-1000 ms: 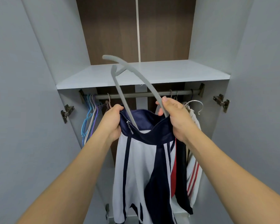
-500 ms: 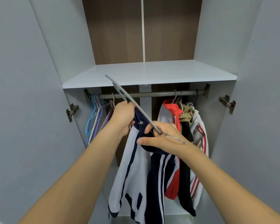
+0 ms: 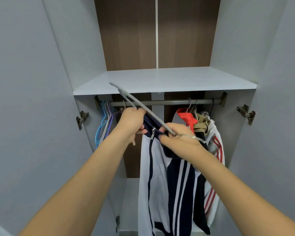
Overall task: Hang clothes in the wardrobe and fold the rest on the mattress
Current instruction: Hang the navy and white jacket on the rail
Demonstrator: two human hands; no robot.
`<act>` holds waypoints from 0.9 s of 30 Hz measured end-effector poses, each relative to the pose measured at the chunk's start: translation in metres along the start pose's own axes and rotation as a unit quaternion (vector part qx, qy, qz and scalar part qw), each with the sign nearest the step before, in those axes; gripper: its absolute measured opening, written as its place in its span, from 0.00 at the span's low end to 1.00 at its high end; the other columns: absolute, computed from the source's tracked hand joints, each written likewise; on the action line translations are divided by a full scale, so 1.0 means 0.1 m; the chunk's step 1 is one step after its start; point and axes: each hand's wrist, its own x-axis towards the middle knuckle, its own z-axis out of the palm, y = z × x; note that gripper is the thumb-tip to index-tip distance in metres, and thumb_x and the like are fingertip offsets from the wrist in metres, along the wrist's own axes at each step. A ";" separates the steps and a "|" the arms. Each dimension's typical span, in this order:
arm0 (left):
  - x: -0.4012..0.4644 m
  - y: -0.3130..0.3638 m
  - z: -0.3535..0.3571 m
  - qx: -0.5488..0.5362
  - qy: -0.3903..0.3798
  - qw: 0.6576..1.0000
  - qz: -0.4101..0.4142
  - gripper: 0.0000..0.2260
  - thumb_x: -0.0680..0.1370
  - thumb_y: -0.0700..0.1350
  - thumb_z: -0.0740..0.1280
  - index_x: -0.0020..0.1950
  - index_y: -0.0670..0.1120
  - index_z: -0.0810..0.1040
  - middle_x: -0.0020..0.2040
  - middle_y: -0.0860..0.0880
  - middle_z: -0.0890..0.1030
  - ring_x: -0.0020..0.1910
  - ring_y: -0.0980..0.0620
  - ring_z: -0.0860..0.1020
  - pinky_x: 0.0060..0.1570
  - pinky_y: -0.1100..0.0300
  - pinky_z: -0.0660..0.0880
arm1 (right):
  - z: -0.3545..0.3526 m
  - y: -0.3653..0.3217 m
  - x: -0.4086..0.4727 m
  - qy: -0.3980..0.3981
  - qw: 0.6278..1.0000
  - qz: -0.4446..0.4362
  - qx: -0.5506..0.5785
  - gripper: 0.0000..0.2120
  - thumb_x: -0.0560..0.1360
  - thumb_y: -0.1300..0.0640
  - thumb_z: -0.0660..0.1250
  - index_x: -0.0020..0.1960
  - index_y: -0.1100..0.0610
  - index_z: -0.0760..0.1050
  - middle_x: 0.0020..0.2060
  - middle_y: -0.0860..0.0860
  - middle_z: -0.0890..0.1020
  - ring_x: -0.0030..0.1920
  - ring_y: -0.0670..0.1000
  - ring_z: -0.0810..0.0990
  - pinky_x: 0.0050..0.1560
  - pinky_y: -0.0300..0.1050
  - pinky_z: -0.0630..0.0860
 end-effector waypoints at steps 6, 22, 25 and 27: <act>-0.12 -0.01 0.00 0.037 -0.084 0.988 0.121 0.09 0.82 0.53 0.62 0.50 0.47 0.71 0.39 0.45 0.80 0.32 0.51 0.82 0.36 0.58 0.80 | -0.15 0.08 0.05 0.030 0.968 0.037 0.247 0.06 0.79 0.56 0.67 0.46 0.52 0.83 0.36 0.49 0.83 0.38 0.46 0.79 0.42 0.44 0.75; -0.28 -0.37 0.10 0.129 -0.231 0.958 0.110 0.09 0.84 0.43 0.59 0.45 0.47 0.75 0.37 0.50 0.77 0.29 0.56 0.75 0.34 0.60 0.74 | -0.16 0.05 0.06 -0.018 0.962 0.048 0.268 0.08 0.81 0.55 0.64 0.47 0.50 0.81 0.41 0.50 0.85 0.46 0.49 0.82 0.46 0.40 0.76; -0.28 -0.35 0.07 0.100 -0.248 0.958 0.108 0.08 0.83 0.41 0.59 0.46 0.47 0.74 0.37 0.50 0.78 0.29 0.55 0.75 0.32 0.60 0.74 | -0.19 0.07 0.08 -0.026 0.963 0.037 0.267 0.08 0.81 0.55 0.64 0.47 0.50 0.82 0.42 0.51 0.85 0.46 0.50 0.82 0.48 0.44 0.77; -0.29 -0.33 0.06 0.088 -0.252 0.958 0.105 0.08 0.83 0.40 0.59 0.45 0.46 0.74 0.35 0.50 0.77 0.28 0.55 0.74 0.32 0.61 0.73 | -0.20 0.06 0.08 -0.027 0.964 0.030 0.264 0.10 0.80 0.54 0.65 0.45 0.47 0.83 0.42 0.51 0.85 0.46 0.49 0.83 0.48 0.43 0.76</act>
